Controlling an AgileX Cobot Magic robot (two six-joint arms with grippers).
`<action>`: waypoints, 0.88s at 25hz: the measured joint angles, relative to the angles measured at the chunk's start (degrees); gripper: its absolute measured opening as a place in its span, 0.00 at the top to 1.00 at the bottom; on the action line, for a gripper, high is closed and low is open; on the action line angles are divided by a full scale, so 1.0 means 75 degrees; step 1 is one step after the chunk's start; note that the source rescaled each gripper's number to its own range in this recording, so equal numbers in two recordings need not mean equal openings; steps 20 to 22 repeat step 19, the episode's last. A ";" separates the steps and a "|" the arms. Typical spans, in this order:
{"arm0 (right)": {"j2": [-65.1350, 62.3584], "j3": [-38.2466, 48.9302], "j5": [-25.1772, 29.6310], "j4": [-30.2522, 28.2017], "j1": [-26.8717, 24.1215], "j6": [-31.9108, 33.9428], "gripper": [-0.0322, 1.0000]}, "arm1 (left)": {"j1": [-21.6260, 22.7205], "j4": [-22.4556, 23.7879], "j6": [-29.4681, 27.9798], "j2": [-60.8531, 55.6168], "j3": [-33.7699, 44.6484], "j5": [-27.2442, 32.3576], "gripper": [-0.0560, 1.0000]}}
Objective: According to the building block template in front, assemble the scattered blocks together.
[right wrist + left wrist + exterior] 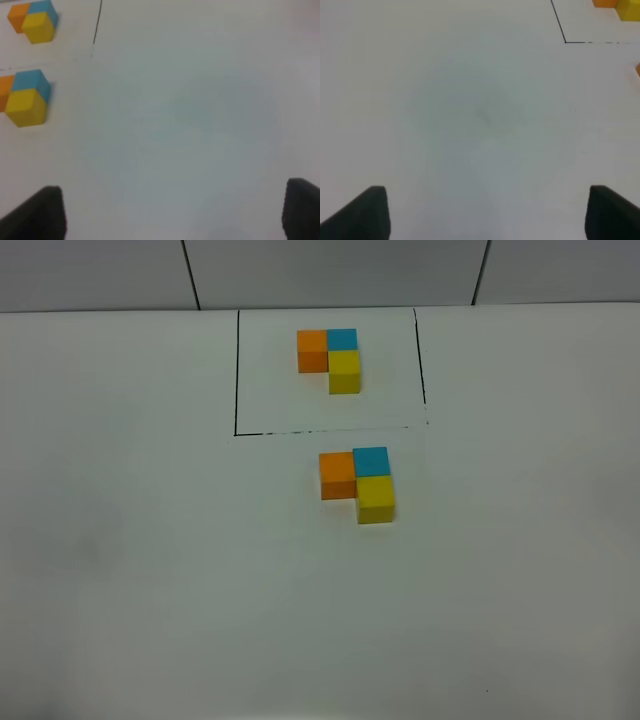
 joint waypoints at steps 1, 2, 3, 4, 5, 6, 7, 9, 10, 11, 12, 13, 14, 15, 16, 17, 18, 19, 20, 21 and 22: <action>0.0000 0.0000 0.0000 0.0000 0.0000 0.0000 0.22 | 0.0000 0.0000 0.0000 0.0000 0.0000 0.0000 0.19; 0.0000 0.0000 0.0000 0.0000 0.0000 0.0000 0.22 | 0.0000 0.0000 0.0000 0.0000 0.0000 0.0000 0.19; 0.0000 0.0000 0.0000 0.0000 0.0000 0.0000 0.22 | 0.0000 0.0000 0.0000 0.0000 0.0000 0.0000 0.19; 0.0000 0.0000 0.0000 0.0000 0.0000 0.0000 0.22 | 0.0000 0.0000 0.0000 0.0000 0.0000 0.0000 0.19; 0.0000 0.0000 0.0000 0.0000 0.0000 0.0000 0.22 | 0.0000 0.0000 0.0000 0.0000 0.0000 0.0000 0.19; 0.0000 0.0000 0.0000 0.0000 0.0000 0.0000 0.22 | 0.0000 0.0000 0.0000 0.0000 0.0000 0.0000 0.19; 0.0000 0.0000 0.0000 0.0000 0.0000 0.0000 0.22 | 0.0000 0.0000 0.0000 0.0000 0.0000 0.0000 0.19; 0.0000 0.0000 0.0000 0.0000 0.0000 0.0000 0.22 | 0.0000 0.0000 0.0000 0.0000 0.0000 0.0000 0.19; 0.0000 0.0000 0.0000 0.0000 0.0000 0.0000 0.22 | 0.0000 0.0000 0.0000 0.0000 0.0000 0.0000 0.19; 0.0000 0.0000 0.0000 0.0000 0.0000 0.0000 0.22 | 0.0000 0.0000 0.0000 0.0000 0.0000 0.0000 0.19; 0.0000 0.0000 0.0000 0.0000 0.0000 0.0000 0.23 | 0.0000 0.0000 0.0000 0.0000 0.0000 0.0000 0.19; 0.0000 0.0000 0.0000 0.0000 0.0000 0.0000 0.23 | 0.0000 0.0000 0.0000 0.0000 0.0000 0.0000 0.19; 0.0000 0.0000 0.0000 0.0000 0.0000 0.0000 0.24 | 0.0000 0.0000 0.0000 0.0000 0.0000 0.0000 0.19; 0.0000 0.0000 0.0000 0.0000 0.0000 0.0000 0.24 | 0.0000 0.0000 0.0000 0.0000 0.0000 0.0000 0.19; 0.0000 0.0000 0.0000 0.0000 0.0000 0.0000 0.24 | 0.0000 0.0000 0.0000 0.0000 0.0000 0.0000 0.19; 0.0000 0.0000 0.0000 0.0000 0.0000 0.0000 0.24 | 0.0000 0.0000 0.0000 0.0000 0.0000 0.0000 0.19; 0.0000 0.0000 0.0000 0.0000 0.0000 0.0000 0.24 | 0.0000 0.0000 0.0000 0.0000 0.0000 0.0000 0.19; 0.0000 0.0000 0.0000 0.0000 0.0000 0.0000 0.24 | 0.0000 0.0000 0.0000 0.0000 0.0000 0.0000 0.19; 0.0000 0.0000 0.0000 0.0000 0.0000 0.0000 0.24 | 0.0000 0.0000 0.0000 0.0000 0.0000 0.0000 0.19; 0.0000 0.0000 0.0000 0.0000 0.0000 0.0000 0.24 | 0.0000 0.0000 0.0000 0.0000 0.0000 0.0000 0.19; 0.0000 0.0000 0.0000 0.0000 0.0000 0.0000 0.24 | 0.0000 0.0000 0.0000 0.0000 0.0000 0.0000 0.19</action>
